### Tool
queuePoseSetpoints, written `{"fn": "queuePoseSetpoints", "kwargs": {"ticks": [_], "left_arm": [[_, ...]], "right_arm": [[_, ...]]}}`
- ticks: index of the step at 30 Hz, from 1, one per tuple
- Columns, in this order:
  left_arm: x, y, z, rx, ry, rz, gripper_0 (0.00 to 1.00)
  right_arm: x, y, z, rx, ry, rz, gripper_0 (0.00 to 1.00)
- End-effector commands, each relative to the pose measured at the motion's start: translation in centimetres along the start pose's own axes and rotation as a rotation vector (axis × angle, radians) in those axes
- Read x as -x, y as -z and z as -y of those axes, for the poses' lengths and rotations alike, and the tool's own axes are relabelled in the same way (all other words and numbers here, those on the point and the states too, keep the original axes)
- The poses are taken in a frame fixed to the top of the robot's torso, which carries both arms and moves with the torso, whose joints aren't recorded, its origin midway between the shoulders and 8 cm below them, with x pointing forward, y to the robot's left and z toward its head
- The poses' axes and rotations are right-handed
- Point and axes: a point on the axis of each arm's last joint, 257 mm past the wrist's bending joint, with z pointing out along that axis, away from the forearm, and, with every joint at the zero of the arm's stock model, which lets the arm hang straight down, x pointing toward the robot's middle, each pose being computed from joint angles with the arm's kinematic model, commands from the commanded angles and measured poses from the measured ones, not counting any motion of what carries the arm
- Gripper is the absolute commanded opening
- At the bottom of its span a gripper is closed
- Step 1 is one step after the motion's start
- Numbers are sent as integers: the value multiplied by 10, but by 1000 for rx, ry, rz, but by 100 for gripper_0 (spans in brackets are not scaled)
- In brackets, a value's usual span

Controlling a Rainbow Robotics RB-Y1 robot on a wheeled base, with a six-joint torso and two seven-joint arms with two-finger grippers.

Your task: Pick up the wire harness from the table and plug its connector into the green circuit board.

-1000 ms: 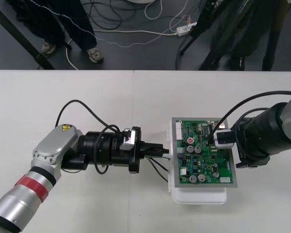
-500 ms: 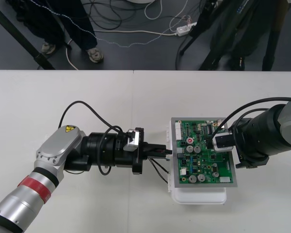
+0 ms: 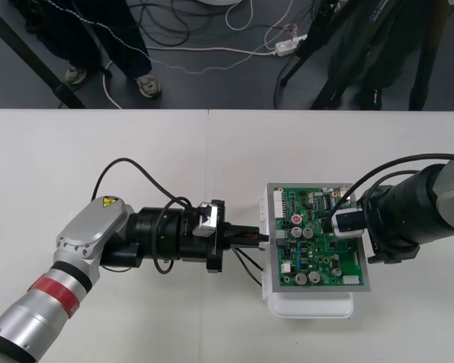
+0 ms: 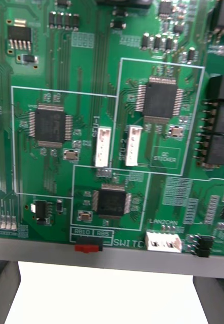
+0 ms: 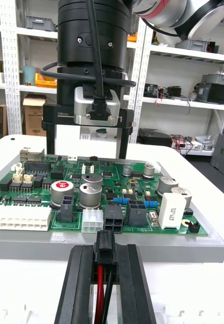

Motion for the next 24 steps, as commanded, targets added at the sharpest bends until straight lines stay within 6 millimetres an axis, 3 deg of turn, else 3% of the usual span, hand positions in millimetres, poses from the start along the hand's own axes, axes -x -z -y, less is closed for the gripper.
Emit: {"fn": "queuePoseSetpoints", "kwargs": {"ticks": [1, 24], "left_arm": [[8, -21, 7, -6, -63, 27, 0], [6, -32, 10, -1, -51, 27, 0]], "right_arm": [[14, -4, -12, 7, 16, 25, 100], [17, -4, -23, 41, -109, 31, 100]]}}
